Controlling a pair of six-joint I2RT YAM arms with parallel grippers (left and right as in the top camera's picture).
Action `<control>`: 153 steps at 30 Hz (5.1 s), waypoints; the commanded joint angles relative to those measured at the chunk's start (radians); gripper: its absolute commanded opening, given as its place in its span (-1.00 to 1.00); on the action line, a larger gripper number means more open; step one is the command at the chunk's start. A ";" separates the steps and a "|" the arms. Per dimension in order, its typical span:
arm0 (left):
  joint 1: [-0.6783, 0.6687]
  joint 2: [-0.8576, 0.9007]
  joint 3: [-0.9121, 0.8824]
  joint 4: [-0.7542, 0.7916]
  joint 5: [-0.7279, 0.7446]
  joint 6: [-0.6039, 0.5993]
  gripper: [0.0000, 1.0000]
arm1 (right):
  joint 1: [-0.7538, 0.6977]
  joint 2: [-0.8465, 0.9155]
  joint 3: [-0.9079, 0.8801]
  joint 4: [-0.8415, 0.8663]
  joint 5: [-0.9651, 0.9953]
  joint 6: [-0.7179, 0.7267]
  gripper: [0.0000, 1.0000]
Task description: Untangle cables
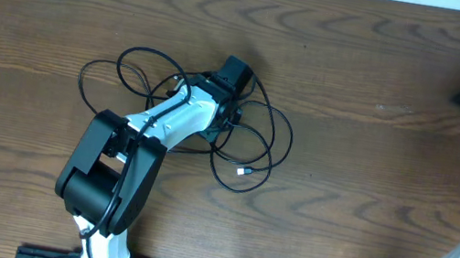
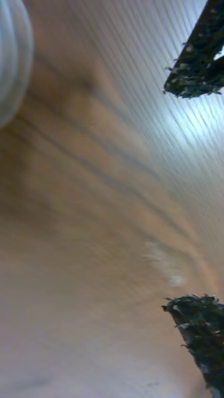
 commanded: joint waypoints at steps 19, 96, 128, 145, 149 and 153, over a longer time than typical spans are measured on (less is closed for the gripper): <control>0.047 -0.386 0.029 -0.002 0.075 0.759 0.10 | 0.518 0.014 -0.294 0.275 -0.006 0.007 0.99; 0.433 -0.269 -0.020 -0.206 0.532 0.573 -0.84 | 1.067 -0.024 -0.016 0.072 -0.117 -0.413 -0.98; 0.289 -0.267 -0.020 -0.235 0.341 0.156 0.07 | 1.111 -0.024 -0.016 0.065 -0.103 -0.459 -0.98; 0.280 -0.145 -0.020 -0.197 0.339 0.113 -0.61 | 1.111 -0.024 -0.016 0.061 -0.106 -0.459 -0.98; 0.300 -0.145 -0.020 -0.185 0.336 0.123 -0.85 | 1.096 -0.062 -0.005 0.046 -0.213 -0.455 -0.98; 0.356 -0.145 -0.020 -0.193 0.300 0.156 -0.85 | 1.054 -0.205 -0.004 0.043 -0.315 -0.455 -0.98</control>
